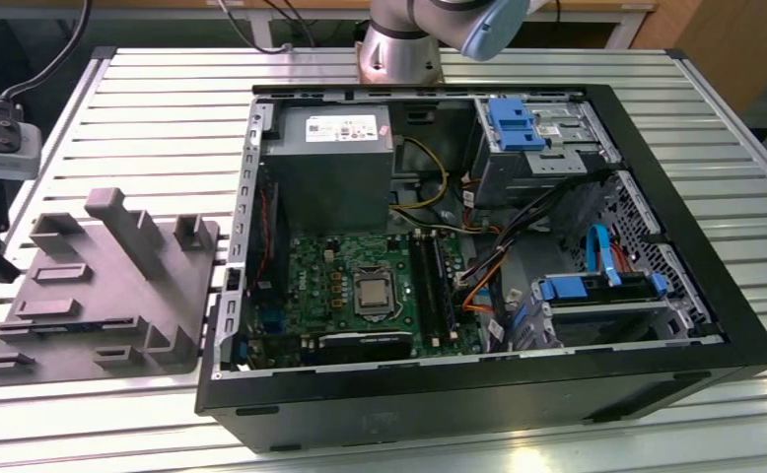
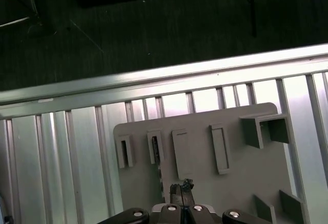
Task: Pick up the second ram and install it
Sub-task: 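Pick up the second ram and move it above second insertion slot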
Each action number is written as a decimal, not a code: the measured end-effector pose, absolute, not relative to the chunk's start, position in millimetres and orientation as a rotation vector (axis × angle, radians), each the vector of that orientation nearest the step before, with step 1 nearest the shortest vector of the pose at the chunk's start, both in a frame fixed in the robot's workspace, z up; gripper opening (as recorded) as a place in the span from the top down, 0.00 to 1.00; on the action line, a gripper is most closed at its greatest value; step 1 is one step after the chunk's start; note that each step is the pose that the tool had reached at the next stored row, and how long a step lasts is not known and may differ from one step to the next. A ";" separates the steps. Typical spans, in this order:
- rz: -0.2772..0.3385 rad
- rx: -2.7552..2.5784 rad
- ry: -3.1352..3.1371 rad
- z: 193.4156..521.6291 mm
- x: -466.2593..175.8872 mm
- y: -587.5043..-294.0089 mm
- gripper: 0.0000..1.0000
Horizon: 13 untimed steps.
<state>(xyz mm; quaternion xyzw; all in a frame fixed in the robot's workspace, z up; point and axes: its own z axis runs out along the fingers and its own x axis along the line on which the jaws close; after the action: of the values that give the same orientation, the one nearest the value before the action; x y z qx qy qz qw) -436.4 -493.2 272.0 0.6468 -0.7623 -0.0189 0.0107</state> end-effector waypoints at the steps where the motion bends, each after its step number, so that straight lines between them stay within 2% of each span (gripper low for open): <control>1: -0.059 2.021 -2.377 271.6 -436.4 -493.2 0.89; 13: -0.058 2.051 -2.350 266.6 -436.1 -494.3 0.89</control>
<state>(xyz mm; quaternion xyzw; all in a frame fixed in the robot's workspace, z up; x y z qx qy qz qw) -436.1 -494.3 266.6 0.6575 -0.7532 -0.0187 0.0110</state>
